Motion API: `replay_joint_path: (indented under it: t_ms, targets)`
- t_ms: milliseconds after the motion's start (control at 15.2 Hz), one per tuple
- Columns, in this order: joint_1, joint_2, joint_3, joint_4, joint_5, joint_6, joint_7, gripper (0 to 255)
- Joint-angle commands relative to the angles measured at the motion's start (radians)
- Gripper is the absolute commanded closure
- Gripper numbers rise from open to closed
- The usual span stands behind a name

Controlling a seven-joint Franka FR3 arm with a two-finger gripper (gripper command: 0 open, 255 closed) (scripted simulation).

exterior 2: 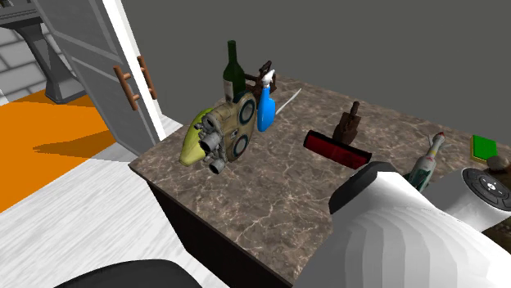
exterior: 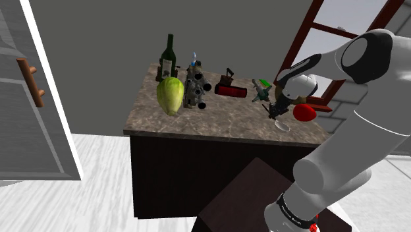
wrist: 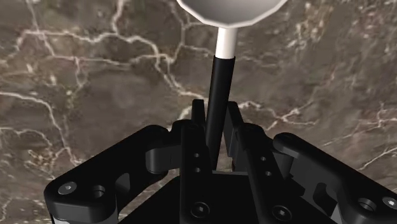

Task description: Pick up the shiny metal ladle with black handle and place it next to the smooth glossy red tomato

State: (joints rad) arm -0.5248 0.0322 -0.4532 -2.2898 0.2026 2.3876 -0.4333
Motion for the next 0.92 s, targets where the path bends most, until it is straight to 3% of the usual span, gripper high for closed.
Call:
replay_joint_path:
  t_ms: [0,66,132,462,726,858]
  targets:
    - [0.000,0.000,0.000,0.000,0.000,0.000,0.000,255]
    - [0.000,0.000,0.000,0.000,0.000,0.000,0.000,255]
    - [0.000,0.000,0.000,0.000,0.000,0.000,0.000,0]
    - [0.000,0.000,0.000,0.000,0.000,0.000,0.000,0]
    - [-0.005,-0.092,-0.006,0.039,-0.073,-0.117,0.051,0]
    - [-0.006,-0.092,-0.006,0.039,-0.074,-0.117,0.051,0]
